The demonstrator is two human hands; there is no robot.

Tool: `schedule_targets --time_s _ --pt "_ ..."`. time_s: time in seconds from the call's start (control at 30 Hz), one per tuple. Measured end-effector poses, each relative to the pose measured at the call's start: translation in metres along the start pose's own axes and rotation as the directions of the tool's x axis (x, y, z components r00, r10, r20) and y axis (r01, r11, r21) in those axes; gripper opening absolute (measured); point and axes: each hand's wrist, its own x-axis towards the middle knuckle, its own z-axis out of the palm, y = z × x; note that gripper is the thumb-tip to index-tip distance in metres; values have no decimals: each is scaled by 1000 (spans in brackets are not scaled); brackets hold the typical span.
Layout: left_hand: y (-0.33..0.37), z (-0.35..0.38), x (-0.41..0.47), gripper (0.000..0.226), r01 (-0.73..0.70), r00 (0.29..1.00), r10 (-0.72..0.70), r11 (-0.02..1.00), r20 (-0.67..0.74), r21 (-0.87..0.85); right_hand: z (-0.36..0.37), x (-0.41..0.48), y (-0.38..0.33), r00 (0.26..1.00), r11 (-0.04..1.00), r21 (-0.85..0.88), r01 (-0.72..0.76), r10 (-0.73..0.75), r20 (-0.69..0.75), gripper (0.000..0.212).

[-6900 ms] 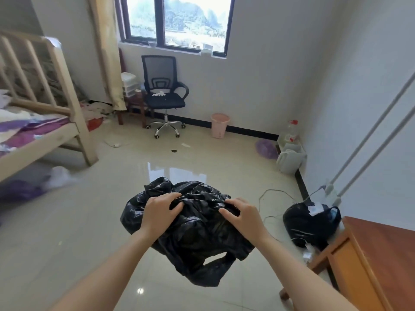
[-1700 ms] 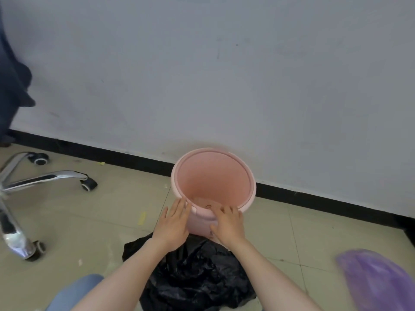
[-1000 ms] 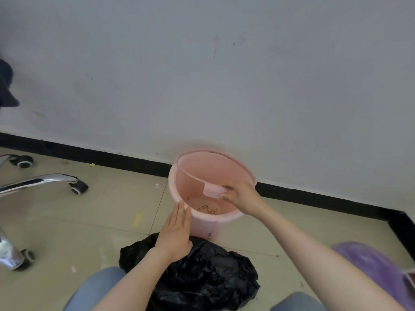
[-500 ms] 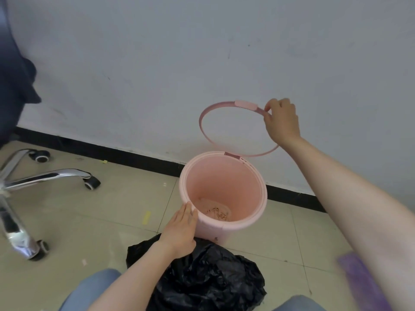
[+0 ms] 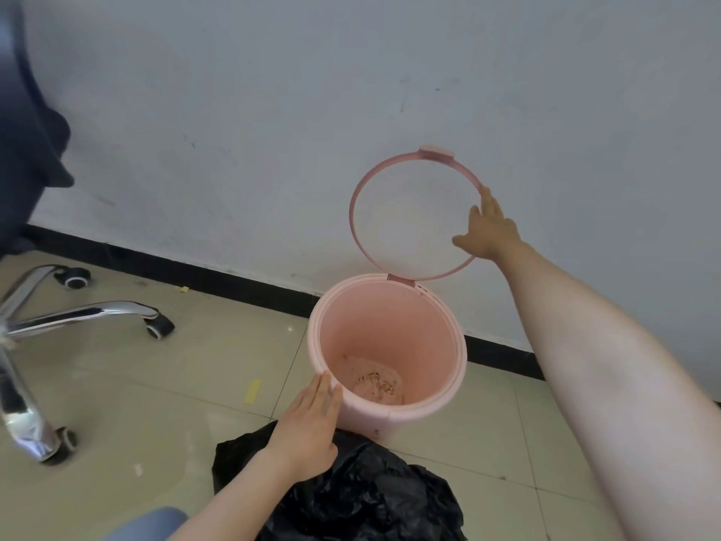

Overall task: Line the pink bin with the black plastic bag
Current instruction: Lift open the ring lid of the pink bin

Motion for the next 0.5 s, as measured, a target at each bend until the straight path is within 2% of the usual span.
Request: schedule_targets --time_s 0.13,0.33,0.5 --pt "0 4 1 72 11 1000 -11 1000 -19 -3 14 -2 20 993 1000 16 -22 20 114 73" --pt "0 -3 9 72 30 999 -30 1000 18 6 48 -31 5 982 987 57 149 -154 113 71" --pt "-1 1 12 72 55 998 -55 998 -16 -5 69 -75 2 955 947 147 286 -294 33 64"
